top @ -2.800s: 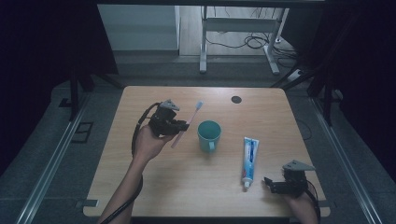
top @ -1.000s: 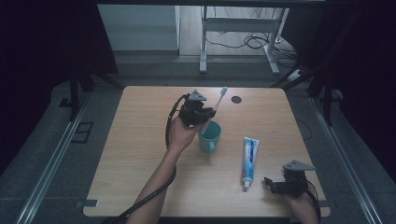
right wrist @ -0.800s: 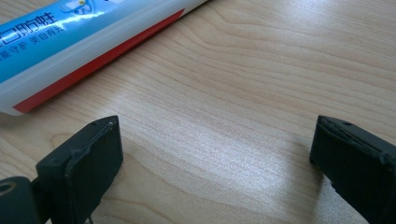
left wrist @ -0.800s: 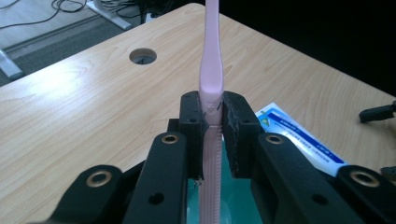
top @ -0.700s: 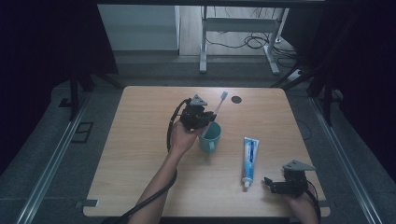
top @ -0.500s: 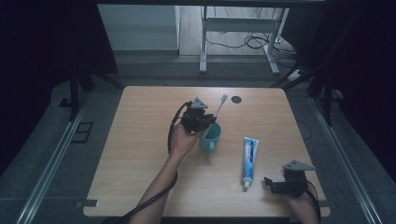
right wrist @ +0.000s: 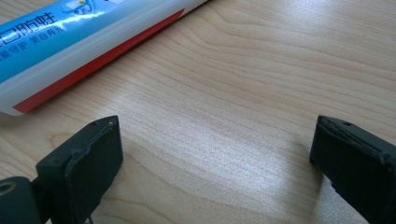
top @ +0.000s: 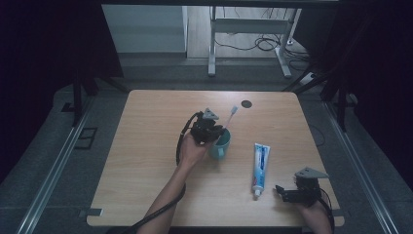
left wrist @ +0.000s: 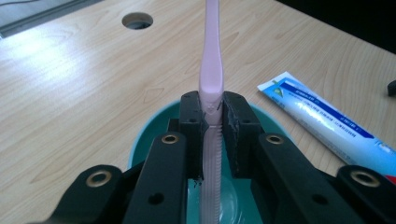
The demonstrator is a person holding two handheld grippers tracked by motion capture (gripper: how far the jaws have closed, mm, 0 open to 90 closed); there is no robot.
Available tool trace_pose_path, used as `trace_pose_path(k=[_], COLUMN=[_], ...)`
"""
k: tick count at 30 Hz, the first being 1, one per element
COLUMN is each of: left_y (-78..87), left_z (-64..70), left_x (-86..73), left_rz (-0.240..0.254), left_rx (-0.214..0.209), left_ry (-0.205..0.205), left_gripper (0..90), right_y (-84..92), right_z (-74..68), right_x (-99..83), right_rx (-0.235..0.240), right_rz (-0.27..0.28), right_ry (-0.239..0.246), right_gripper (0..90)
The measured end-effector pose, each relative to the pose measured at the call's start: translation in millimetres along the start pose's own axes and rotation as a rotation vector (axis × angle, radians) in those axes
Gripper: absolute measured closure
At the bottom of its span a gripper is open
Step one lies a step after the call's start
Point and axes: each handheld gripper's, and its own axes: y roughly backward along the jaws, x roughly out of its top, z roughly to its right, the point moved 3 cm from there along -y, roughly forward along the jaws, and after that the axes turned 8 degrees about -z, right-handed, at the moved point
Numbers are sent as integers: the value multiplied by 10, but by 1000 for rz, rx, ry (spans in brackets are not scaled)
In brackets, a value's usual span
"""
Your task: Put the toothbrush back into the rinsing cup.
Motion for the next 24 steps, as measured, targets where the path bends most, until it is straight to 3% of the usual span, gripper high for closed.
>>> trace_pose_path(k=[18, 24], left_y=[-129, -118], left_z=[18, 15], left_x=[-65, -68], left_rz=[-103, -109], left_rx=[19, 19], left_ry=[-4, -1], left_gripper=[779, 759], right_y=[0, 0], right_z=[0, 0], right_x=[0, 0], right_rx=[0, 0], right_rz=[0, 0], right_ry=[0, 0], right_gripper=[21, 21])
